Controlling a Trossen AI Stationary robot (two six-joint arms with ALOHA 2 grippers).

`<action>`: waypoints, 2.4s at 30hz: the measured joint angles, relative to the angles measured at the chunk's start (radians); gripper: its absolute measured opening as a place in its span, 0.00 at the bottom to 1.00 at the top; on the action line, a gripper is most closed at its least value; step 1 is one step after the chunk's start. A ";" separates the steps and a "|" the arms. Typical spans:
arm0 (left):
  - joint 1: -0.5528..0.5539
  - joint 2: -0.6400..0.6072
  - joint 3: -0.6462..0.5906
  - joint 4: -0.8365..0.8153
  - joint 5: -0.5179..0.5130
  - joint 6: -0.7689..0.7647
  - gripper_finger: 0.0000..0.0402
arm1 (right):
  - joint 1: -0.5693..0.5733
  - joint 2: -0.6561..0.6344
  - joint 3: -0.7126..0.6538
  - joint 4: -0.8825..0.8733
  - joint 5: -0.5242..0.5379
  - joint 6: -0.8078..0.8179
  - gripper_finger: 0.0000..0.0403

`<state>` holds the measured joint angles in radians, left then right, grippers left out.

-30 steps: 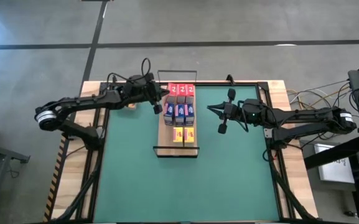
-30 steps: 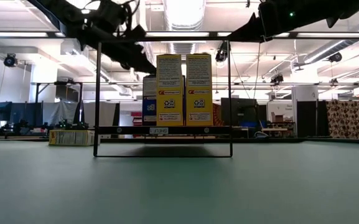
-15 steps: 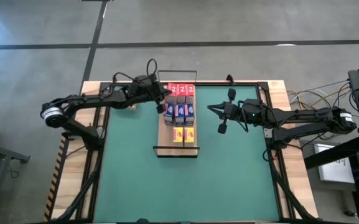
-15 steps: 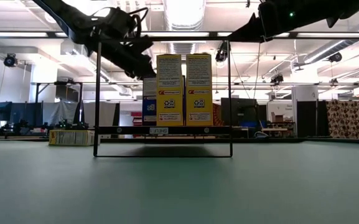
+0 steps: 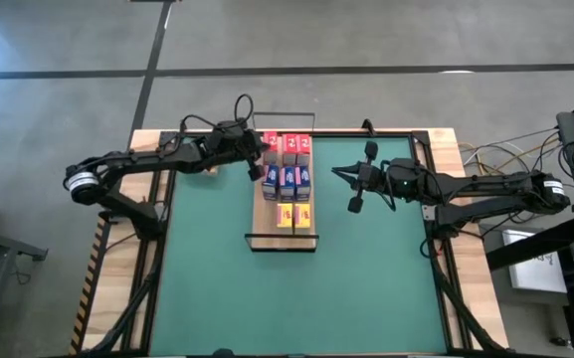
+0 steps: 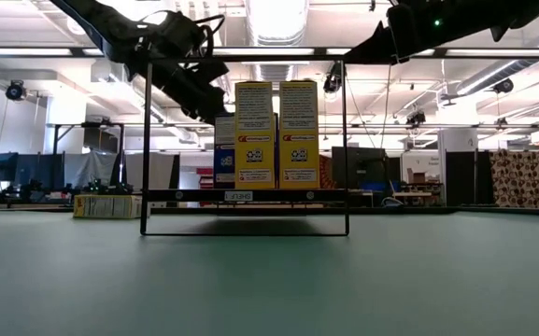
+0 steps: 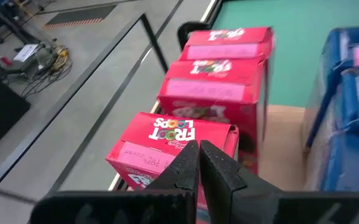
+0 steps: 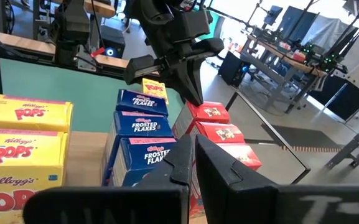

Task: Stack cereal on shelf
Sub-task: Put the red cereal box on the shelf aligned with the other red cereal box

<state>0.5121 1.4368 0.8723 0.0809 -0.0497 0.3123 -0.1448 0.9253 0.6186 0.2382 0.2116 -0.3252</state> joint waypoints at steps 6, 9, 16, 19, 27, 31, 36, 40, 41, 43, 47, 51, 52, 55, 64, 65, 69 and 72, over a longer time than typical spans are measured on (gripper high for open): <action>0.000 -0.001 0.001 -0.026 -0.039 0.002 0.00 | 0.000 0.000 0.000 0.000 0.000 0.000 0.02; 0.000 -0.001 0.001 -0.025 -0.039 0.001 0.00 | 0.000 0.000 0.000 0.000 0.000 -0.007 0.02; 0.000 -0.012 0.000 -0.022 -0.039 0.000 0.00 | 0.000 0.000 0.000 0.001 0.000 -0.007 0.02; 0.000 -0.020 -0.001 -0.022 -0.039 0.000 0.00 | 0.000 0.000 0.000 0.002 0.000 -0.007 0.02; -0.001 -0.030 -0.001 -0.021 -0.038 -0.007 0.00 | 0.000 0.000 0.000 0.002 0.000 -0.007 0.02; -0.003 -0.032 -0.002 -0.019 -0.037 -0.008 0.00 | 0.000 0.000 0.000 0.002 0.000 -0.007 0.02; -0.003 -0.038 -0.002 -0.017 -0.037 -0.008 0.00 | 0.000 0.000 0.000 0.002 0.000 -0.007 0.02; -0.003 -0.057 -0.002 -0.018 -0.037 -0.008 0.00 | 0.000 0.000 0.000 0.002 0.000 -0.007 0.02; -0.003 -0.064 -0.002 -0.020 -0.036 -0.007 0.00 | 0.000 0.000 0.000 0.002 0.000 -0.007 0.02; -0.003 -0.084 -0.002 -0.033 -0.037 0.004 0.00 | 0.000 0.000 0.000 0.002 0.000 -0.007 0.02; 0.001 -0.128 -0.002 -0.053 -0.059 0.055 0.00 | 0.000 0.000 0.000 0.002 0.000 -0.007 0.02; 0.028 -0.146 -0.002 -0.048 -0.150 0.125 0.00 | 0.000 0.000 0.000 0.002 0.000 -0.007 0.02; 0.042 -0.145 -0.003 -0.051 -0.168 0.139 0.00 | 0.000 0.000 0.000 0.002 0.000 -0.007 0.02; 0.091 -0.129 -0.003 -0.049 -0.164 0.150 0.00 | 0.000 0.000 0.000 0.002 0.000 -0.007 0.02; 0.192 -0.051 -0.003 -0.022 -0.010 0.132 0.00 | 0.000 0.000 0.000 0.002 -0.001 -0.012 0.02; 0.193 -0.041 -0.003 -0.005 -0.008 0.129 0.00 | 0.000 0.000 0.000 0.002 0.000 -0.013 0.02; 0.195 -0.007 -0.004 0.037 -0.008 0.125 0.00 | 0.000 0.000 0.000 -0.002 0.000 -0.015 0.02; 0.198 0.005 -0.004 0.048 -0.004 0.124 0.00 | 0.000 0.000 0.000 -0.002 0.000 -0.015 0.02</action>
<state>0.7097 1.4421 0.8684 0.1293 -0.0537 0.4365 -0.1448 0.9253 0.6186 0.2367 0.2111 -0.3405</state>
